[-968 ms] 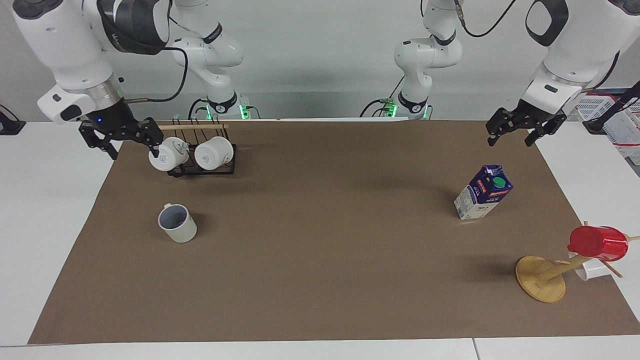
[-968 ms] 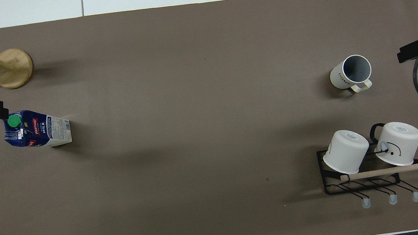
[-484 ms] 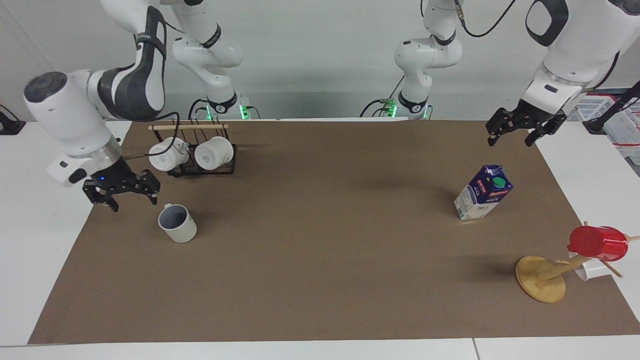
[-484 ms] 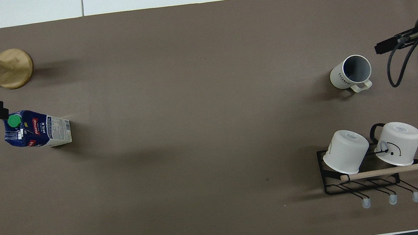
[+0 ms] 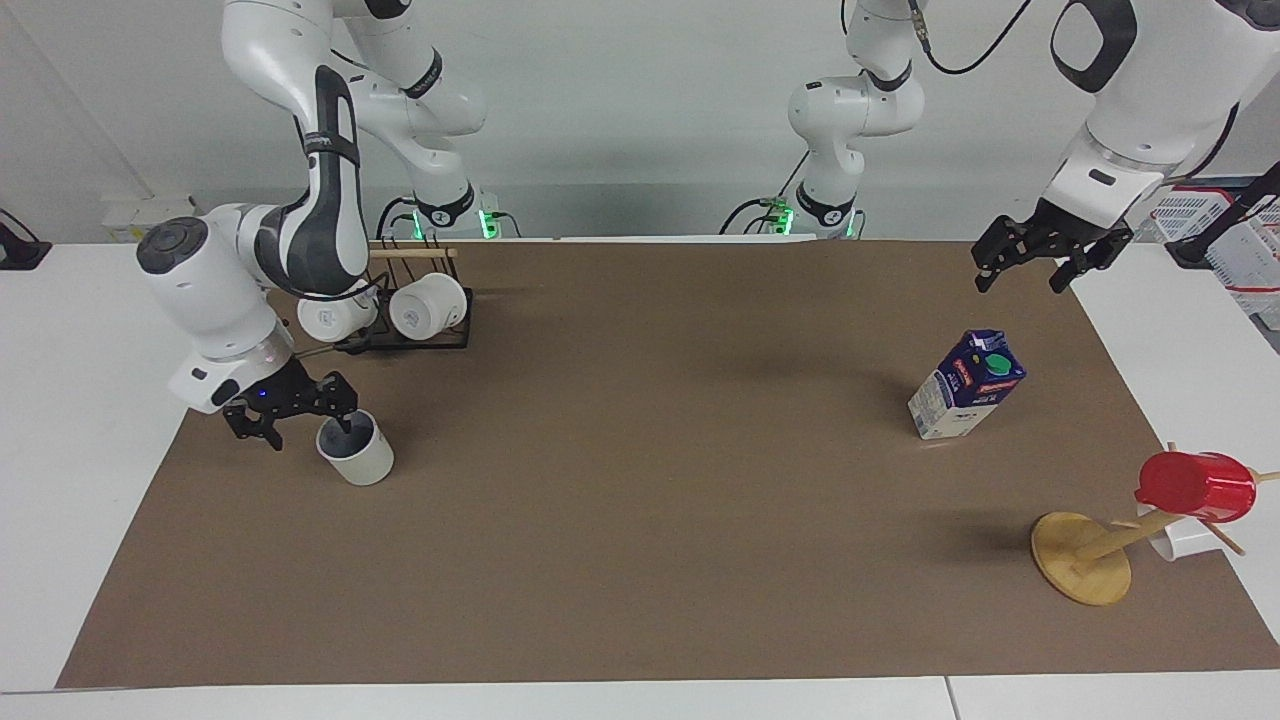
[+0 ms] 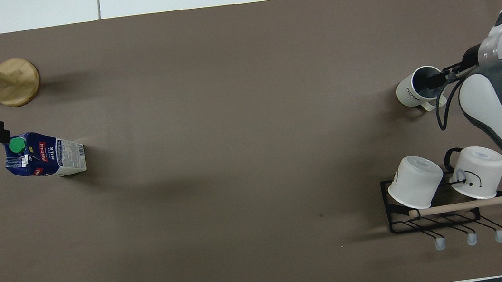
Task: Place cup and milk on table
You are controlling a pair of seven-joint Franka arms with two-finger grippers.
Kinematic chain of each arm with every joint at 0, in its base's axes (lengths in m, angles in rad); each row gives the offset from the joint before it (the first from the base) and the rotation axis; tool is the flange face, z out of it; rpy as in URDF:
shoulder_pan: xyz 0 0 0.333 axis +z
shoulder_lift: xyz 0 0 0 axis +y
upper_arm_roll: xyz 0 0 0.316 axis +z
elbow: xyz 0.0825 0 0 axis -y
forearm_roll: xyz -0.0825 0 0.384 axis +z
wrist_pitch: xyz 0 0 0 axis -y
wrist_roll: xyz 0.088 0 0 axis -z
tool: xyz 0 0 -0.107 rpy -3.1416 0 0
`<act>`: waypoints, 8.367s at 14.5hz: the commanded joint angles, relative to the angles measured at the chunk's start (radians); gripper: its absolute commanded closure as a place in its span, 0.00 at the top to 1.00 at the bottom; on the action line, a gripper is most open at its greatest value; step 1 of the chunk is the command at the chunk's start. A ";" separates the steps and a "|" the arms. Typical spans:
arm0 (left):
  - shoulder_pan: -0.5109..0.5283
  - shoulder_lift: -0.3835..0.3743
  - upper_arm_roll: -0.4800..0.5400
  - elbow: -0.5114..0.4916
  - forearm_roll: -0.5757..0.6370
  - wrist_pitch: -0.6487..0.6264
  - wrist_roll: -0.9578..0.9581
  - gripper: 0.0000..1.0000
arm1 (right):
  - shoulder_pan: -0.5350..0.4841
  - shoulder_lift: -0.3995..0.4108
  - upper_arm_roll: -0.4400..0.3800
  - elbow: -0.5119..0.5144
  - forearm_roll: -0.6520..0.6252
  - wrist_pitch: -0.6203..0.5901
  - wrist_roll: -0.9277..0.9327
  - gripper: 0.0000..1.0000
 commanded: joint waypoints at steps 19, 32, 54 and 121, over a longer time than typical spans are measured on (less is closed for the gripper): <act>0.062 -0.049 -0.003 -0.456 0.017 0.521 -0.091 1.00 | 0.179 0.018 0.004 0.229 -0.014 -0.215 0.288 0.00; 0.082 -0.041 -0.002 -0.490 0.017 0.552 -0.092 1.00 | 0.595 0.129 0.007 0.226 -0.191 -0.126 0.979 0.00; -0.454 0.138 -0.014 -0.124 0.142 0.475 -0.716 0.00 | 0.298 -0.185 0.001 0.214 -0.174 -0.453 0.744 1.00; 0.001 0.005 0.003 0.032 -0.078 0.017 -0.043 1.00 | 0.052 -0.198 0.009 0.450 -0.111 -0.846 0.459 1.00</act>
